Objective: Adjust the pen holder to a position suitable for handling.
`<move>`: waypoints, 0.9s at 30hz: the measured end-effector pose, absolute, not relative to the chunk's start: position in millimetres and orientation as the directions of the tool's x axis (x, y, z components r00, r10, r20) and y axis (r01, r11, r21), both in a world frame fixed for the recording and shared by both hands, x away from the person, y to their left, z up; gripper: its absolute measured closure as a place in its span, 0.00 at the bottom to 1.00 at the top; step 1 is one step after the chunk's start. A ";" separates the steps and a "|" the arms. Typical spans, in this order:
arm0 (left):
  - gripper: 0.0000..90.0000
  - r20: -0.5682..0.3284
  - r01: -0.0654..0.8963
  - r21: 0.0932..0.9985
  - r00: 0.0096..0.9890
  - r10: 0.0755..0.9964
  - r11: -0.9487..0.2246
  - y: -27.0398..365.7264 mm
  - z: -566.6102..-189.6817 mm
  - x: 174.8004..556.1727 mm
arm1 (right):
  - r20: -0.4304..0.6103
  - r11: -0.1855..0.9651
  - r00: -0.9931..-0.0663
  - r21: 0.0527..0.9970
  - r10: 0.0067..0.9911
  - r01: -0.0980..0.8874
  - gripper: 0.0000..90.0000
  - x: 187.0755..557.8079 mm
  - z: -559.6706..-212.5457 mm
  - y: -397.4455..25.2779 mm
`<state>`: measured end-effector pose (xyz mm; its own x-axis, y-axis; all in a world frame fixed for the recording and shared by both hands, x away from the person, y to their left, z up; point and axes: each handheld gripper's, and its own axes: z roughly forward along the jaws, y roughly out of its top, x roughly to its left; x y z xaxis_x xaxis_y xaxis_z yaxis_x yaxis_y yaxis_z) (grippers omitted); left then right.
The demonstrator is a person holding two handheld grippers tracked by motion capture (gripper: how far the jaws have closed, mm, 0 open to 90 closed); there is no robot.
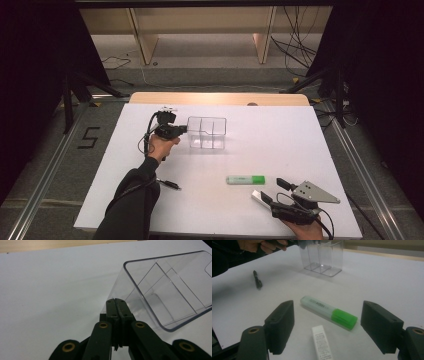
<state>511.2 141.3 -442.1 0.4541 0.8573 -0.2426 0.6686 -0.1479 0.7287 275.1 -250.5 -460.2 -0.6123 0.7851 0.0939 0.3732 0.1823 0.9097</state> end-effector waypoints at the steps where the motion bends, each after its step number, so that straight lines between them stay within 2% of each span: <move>1: 1.00 -0.241 0.668 0.729 0.457 0.856 -0.151 139.9 -442.0 511.6 | 0.095 0.180 -0.612 0.910 0.785 0.373 0.31 275.1 -460.2 -250.4; 20: 1.00 -0.225 0.655 0.731 0.496 0.839 -0.192 114.3 -441.0 513.3 | 0.096 0.177 -0.609 0.911 0.787 0.373 0.31 274.8 -460.0 -252.3; 24: 0.99 -0.215 0.643 0.741 0.498 0.840 -0.192 117.7 -439.7 511.2 | 0.092 0.181 -0.608 0.910 0.789 0.372 0.31 274.5 -459.9 -252.5; 27: 0.94 -0.219 0.638 0.747 0.501 0.837 -0.187 129.0 -437.3 507.0 | 0.093 0.178 -0.605 0.911 0.791 0.372 0.31 274.1 -460.0 -253.7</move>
